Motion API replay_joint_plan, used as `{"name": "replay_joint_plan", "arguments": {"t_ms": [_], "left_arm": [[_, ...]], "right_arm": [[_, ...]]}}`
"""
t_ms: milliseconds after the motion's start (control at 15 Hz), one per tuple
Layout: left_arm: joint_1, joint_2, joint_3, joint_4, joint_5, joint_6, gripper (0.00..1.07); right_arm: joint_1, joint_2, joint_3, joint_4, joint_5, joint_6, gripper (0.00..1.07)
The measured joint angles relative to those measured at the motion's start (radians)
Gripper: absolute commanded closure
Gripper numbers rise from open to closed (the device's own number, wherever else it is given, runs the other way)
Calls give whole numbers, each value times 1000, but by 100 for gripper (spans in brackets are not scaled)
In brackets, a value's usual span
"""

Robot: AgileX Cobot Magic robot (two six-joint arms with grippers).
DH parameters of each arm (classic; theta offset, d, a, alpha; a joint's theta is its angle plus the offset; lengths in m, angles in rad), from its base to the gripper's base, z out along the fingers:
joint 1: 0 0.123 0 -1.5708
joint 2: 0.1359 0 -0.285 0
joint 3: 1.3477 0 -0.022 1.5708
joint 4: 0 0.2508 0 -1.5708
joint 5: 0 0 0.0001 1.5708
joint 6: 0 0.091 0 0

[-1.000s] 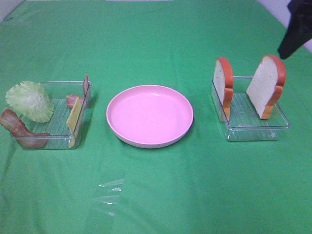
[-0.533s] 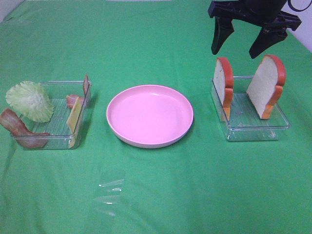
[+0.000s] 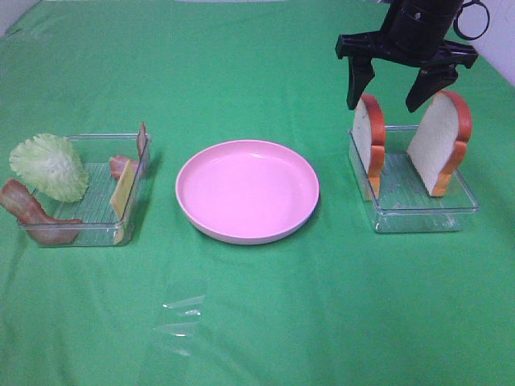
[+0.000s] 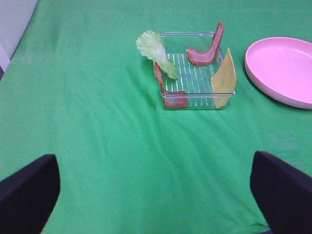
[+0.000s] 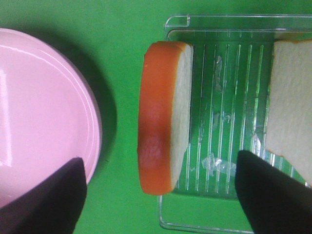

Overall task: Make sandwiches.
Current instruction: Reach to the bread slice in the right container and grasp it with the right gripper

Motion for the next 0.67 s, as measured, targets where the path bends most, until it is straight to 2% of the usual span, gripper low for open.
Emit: {"name": "replay_joint_plan", "arguments": {"t_ms": [467,533,667], "left_arm": [[0,0,0,0,0,0,9],[0,0,0,0,0,0,9],[0,0,0,0,0,0,9]], "right_arm": [[0,141,-21,2,-90,0,29],[0,149,-21,2,-92,0,32],[0,150,-21,2,-94,0,46]]}}
